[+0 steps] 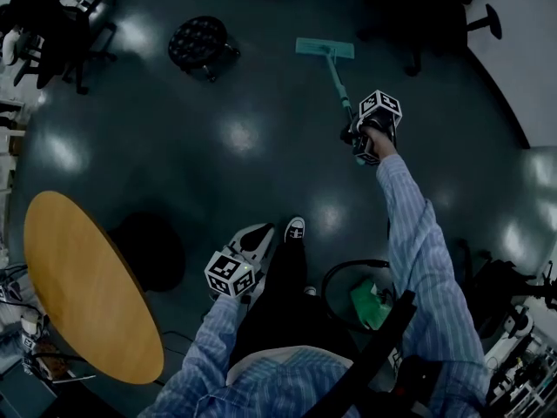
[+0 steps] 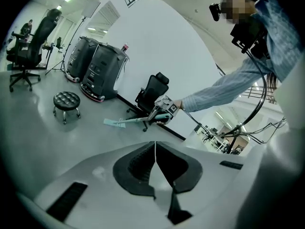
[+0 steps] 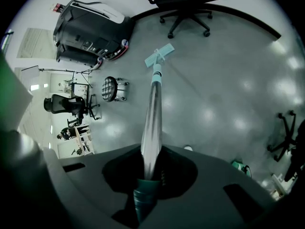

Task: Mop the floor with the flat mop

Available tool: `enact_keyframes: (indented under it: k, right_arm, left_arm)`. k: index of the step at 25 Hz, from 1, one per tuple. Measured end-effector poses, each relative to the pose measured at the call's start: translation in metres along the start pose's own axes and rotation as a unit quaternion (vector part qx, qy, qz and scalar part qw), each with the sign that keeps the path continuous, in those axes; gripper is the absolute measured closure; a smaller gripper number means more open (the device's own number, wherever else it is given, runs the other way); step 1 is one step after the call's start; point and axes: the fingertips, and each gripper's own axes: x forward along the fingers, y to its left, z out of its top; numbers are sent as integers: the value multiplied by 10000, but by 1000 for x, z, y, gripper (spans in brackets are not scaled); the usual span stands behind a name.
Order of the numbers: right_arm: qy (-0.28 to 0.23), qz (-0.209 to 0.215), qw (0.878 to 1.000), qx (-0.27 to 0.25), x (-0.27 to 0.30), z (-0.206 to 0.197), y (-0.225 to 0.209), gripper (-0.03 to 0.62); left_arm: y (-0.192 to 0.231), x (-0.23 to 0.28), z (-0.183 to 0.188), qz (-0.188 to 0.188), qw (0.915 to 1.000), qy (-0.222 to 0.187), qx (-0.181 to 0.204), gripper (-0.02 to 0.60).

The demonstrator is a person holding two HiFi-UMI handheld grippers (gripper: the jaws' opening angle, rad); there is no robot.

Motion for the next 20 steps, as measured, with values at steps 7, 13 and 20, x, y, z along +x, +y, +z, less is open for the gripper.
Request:
enact_keyframes:
  k: [7, 13, 20]
  right_arm:
    - [152, 79, 9998, 64, -1, -125, -72, 539]
    - [375, -116, 9992, -38, 12, -234, -140, 540]
    - [483, -106, 9988, 23, 12, -362, -204, 540]
  left_arm:
    - [-60, -16, -20, -264, 9993, -107, 259, 572]
    - [-103, -42, -66, -284, 9989, -90, 364, 572]
    - [-154, -84, -111, -288, 9974, -143, 638, 572]
